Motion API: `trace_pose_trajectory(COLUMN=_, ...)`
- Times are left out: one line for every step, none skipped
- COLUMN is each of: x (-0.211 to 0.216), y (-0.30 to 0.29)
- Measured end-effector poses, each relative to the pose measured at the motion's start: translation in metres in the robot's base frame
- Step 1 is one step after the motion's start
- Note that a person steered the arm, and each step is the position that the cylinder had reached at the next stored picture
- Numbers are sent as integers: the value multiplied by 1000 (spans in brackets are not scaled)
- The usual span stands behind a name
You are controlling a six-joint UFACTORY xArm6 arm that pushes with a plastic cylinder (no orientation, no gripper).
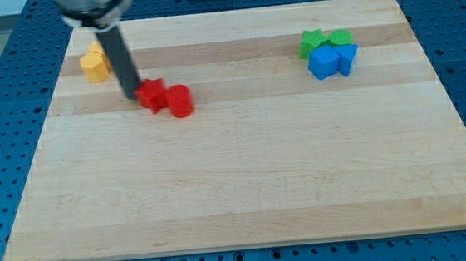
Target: Slightly push the red blocks towards the center
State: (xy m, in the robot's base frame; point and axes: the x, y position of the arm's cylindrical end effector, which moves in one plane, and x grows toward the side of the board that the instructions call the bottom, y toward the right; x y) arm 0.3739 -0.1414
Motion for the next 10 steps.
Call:
trace_pose_trajectory(x=44, y=31)
trace_pose_trajectory(x=58, y=24)
trace_pose_trajectory(x=58, y=24)
trace_pose_trajectory(x=58, y=8)
trace_pose_trajectory(x=48, y=50)
trace_pose_trajectory(x=114, y=30)
trace_pose_trajectory(x=185, y=122)
trace_pose_trajectory(x=181, y=230)
trace_pose_trajectory(x=125, y=343)
trace_pose_trajectory(x=91, y=350)
